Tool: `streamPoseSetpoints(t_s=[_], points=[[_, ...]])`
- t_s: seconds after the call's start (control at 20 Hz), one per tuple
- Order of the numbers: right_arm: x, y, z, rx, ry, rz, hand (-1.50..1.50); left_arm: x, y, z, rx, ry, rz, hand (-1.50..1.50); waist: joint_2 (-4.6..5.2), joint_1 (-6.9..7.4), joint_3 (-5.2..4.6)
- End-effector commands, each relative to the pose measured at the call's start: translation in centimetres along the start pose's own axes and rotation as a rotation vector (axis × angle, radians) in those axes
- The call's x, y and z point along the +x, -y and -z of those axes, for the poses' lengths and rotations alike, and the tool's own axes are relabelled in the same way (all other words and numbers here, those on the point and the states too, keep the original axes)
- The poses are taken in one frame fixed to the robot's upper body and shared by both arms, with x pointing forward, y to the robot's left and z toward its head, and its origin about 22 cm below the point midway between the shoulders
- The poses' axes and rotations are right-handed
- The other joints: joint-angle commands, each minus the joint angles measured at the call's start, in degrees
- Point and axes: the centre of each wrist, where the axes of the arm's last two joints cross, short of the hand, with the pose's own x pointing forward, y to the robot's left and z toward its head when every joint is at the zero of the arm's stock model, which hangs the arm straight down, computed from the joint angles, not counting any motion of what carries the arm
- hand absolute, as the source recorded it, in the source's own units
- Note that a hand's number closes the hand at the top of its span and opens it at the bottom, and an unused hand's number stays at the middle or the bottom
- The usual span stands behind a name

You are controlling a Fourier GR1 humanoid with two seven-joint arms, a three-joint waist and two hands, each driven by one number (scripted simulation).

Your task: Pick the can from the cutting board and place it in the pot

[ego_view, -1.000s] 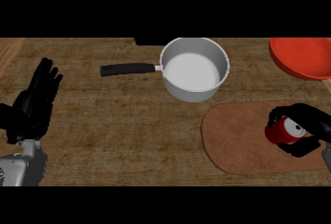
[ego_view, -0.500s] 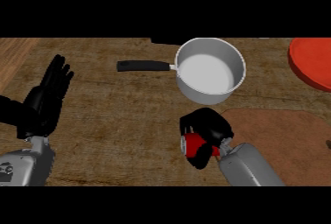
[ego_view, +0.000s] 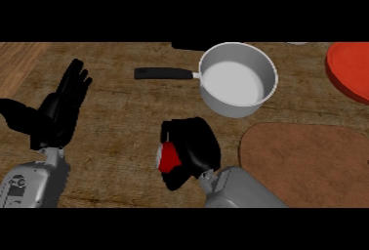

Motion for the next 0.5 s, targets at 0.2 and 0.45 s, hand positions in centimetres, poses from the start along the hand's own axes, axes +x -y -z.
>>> streamPoseSetpoints(t_s=[0.2, 0.45], points=[[6.6, 3.1, -1.2, -0.462, -0.064, 0.121, 1.50, -0.6, 0.0, 0.2, 0.019, -0.022, -0.001, 0.00, -0.79, -1.82, -0.14], [9.3, 4.8, 0.3, -0.623, -0.146, 0.150, 1.50, -0.2, -0.7, 0.6, 0.028, -0.010, 0.010, 0.00, -0.09, -1.49, -0.14]])
